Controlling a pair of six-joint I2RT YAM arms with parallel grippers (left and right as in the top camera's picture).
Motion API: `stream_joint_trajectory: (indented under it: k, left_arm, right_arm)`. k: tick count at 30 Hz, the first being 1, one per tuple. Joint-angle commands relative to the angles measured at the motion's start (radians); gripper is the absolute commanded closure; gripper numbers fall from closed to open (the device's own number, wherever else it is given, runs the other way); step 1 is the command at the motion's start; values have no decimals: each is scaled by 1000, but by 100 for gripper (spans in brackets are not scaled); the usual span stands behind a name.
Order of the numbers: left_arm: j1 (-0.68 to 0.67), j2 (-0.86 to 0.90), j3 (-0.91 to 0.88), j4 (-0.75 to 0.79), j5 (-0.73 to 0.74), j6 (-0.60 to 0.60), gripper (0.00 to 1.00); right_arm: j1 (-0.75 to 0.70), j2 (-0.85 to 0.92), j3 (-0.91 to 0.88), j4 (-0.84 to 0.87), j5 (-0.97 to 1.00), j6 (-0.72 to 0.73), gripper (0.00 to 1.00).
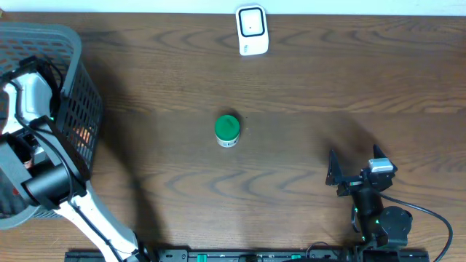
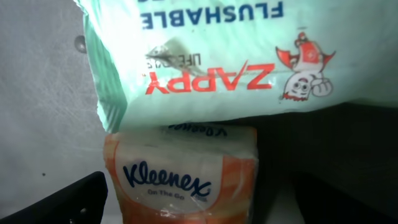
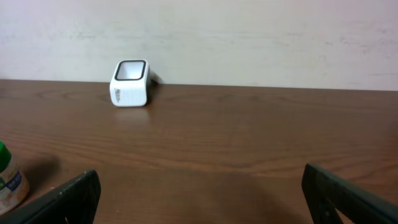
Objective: Scan the item barcode
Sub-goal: 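Move the left gripper back into the basket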
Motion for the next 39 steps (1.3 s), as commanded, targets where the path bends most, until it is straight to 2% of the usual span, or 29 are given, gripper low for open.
stream_joint_trajectory:
  k: [1,2,3,6,11,15,18,23,28,32,39]
  left_arm:
    - [-5,34,-86,6,-6,-13,2]
    - [-5,34,-95,6,-10,-12,7]
    - [-3,34,-101,2,-11,-11,19]
    - [-1,33,-100,-11,-10,-3,32]
    - [6,26,-96,-30,-15,60,34]
    - [35,-25,-39,-108,-82,118,34]
    - [64,-106,21,-167,-104,144,42]
    - [97,-310,60,-177,-89,143,45]
    - [98,-479,60,-156,-89,143,44]
    - [94,-546,60,-174,-85,143,50]
    - [67,-622,60,-183,-66,143,50]
  right_arm:
    - [6,-5,-2,-4,1,14,1]
    - [6,-5,-2,-4,1,14,1]
    - [6,-5,-2,-4,1,14,1]
    - [6,-5,-2,-4,1,14,1]
    - [6,-1,-2,-3,1,14,1]
    - [6,2,-2,-3,1,14,1]
    - [6,2,-2,-3,1,14,1]
    - [6,2,-2,-3,1,14,1]
    - [6,2,-2,-3,1,14,1]
    - [6,2,-2,-3,1,14,1]
    - [6,2,-2,-3,1,14,1]
